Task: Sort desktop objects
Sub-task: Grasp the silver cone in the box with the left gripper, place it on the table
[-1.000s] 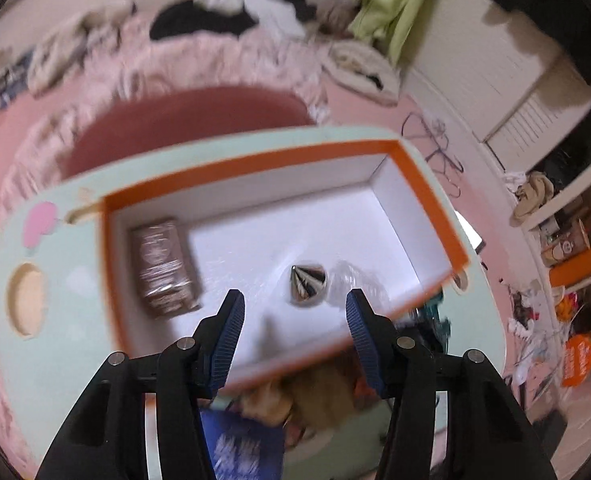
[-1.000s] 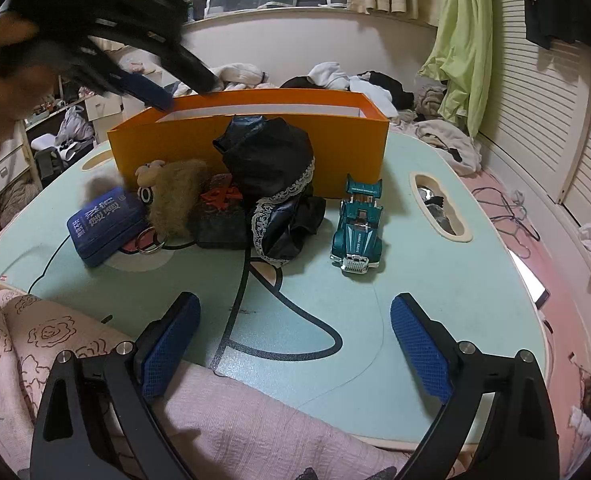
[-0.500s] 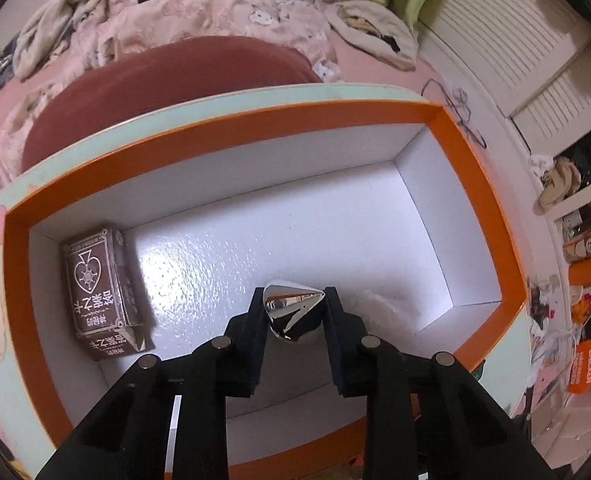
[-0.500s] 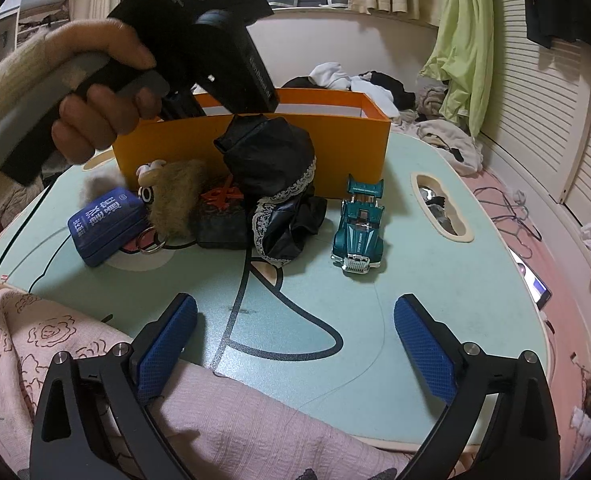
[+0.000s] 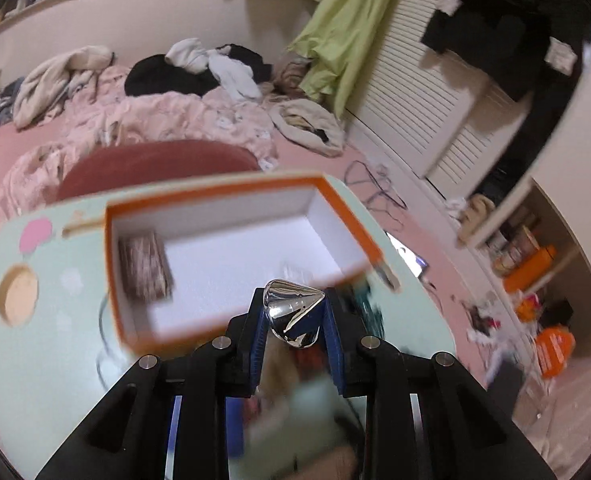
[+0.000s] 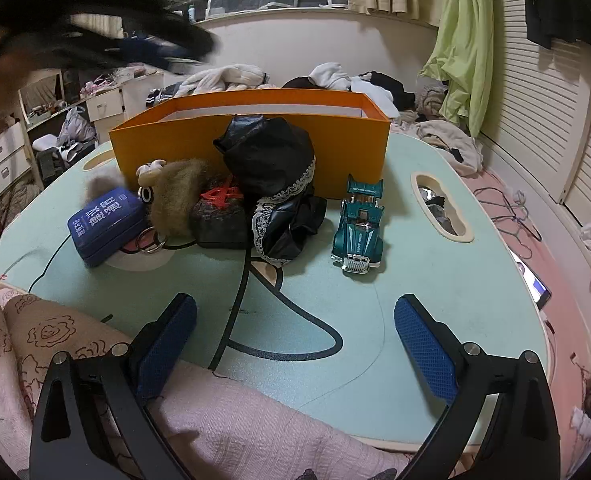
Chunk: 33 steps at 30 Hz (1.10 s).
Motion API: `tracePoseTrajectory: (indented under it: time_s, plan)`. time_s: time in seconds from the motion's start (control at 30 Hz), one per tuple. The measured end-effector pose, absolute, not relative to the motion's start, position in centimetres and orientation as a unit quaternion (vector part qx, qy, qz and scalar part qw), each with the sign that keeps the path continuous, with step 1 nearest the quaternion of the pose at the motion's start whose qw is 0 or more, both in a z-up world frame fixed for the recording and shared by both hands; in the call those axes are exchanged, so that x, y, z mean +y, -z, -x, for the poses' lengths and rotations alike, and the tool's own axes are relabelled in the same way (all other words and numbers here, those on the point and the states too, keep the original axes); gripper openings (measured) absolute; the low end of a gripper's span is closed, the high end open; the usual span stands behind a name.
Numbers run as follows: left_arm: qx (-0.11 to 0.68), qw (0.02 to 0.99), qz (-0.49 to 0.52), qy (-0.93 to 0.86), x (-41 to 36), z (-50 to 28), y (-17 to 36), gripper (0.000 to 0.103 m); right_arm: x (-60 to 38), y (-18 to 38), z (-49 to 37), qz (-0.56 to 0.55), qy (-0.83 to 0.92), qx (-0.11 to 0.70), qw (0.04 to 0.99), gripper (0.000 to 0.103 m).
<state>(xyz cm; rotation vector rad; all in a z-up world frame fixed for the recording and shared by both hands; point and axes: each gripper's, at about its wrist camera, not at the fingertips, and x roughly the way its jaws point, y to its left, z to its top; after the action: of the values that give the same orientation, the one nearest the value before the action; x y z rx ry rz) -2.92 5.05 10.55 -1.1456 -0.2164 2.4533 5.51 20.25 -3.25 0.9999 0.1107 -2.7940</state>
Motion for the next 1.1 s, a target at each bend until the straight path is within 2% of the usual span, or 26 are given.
tracePoseTrajectory:
  time_s: [0.13, 0.23, 0.37, 0.43, 0.47, 0.5, 0.53, 0.57, 0.6, 0.67, 0.73, 0.77, 0.83, 0.9, 1.1]
  plan:
    - [-0.046, 0.227, 0.442, -0.867, 5.4, 0.2, -6.7, 0.025, 20.3, 3.2, -5.5, -0.335, 0.937, 0.037, 0.086, 0.099]
    - [-0.004, 0.197, 0.453, -0.870, 6.0, -0.1, -4.0, 0.025, 20.2, 3.2, -5.6, -0.335, 0.937, 0.037, 0.086, 0.099]
    - [0.012, 0.171, 0.436, -0.883, 6.0, 0.5, -2.7, 0.026, 20.2, 3.2, -5.6, -0.335, 0.937, 0.037, 0.086, 0.100]
    - [0.007, 0.168, 0.421, -0.892, 5.7, 0.1, -3.2, 0.031, 20.2, 3.2, -5.6, -0.335, 0.937, 0.037, 0.086, 0.100]
    - [0.002, 0.173, 0.410, -0.896, 5.5, -0.4, -3.6, 0.039, 20.2, 3.2, -5.6, -0.335, 0.938, 0.037, 0.086, 0.100]
    - [-0.001, 0.177, 0.393, -0.902, 5.2, -1.3, -4.2, 0.054, 20.2, 3.2, -5.6, -0.335, 0.938, 0.037, 0.086, 0.100]
    - [-0.001, 0.174, 0.373, -0.911, 4.8, -2.3, -4.9, 0.064, 20.2, 3.2, -5.6, -0.335, 0.938, 0.037, 0.086, 0.100]
    - [0.000, 0.170, 0.357, -0.918, 4.4, -3.1, -5.4, 0.081, 20.2, 3.2, -5.6, -0.335, 0.938, 0.037, 0.086, 0.100]
    - [0.001, 0.162, 0.338, -0.927, 4.0, -4.2, -5.9, 0.088, 20.2, 3.2, -5.6, -0.335, 0.938, 0.037, 0.086, 0.100]
    - [0.005, 0.143, 0.314, -0.939, 2.9, -5.8, -6.1, 0.088, 20.3, 3.2, -5.6, -0.335, 0.938, 0.037, 0.086, 0.100]
    - [0.015, 0.113, 0.321, -0.940, 1.8, -6.6, -5.2, 0.094, 20.3, 3.2, -5.6, -0.335, 0.938, 0.037, 0.086, 0.100]
    - [0.026, 0.096, 0.339, -0.935, 1.5, -6.3, -3.9, 0.100, 20.2, 3.1, -5.6, -0.335, 0.938, 0.037, 0.086, 0.100]
    - [0.043, 0.078, 0.390, -0.916, 1.4, -5.5, -0.9, 0.101, 20.3, 3.1, -5.6, -0.335, 0.938, 0.037, 0.086, 0.100]
    - [0.023, 0.090, 0.390, -0.916, 0.8, -4.6, 0.1, 0.103, 20.3, 3.2, -5.5, -0.337, 0.937, 0.038, 0.086, 0.101]
    - [0.032, 0.072, 0.389, -0.918, 1.2, -2.3, 2.3, 0.103, 20.4, 3.1, -5.5, -0.336, 0.937, 0.039, 0.086, 0.101]
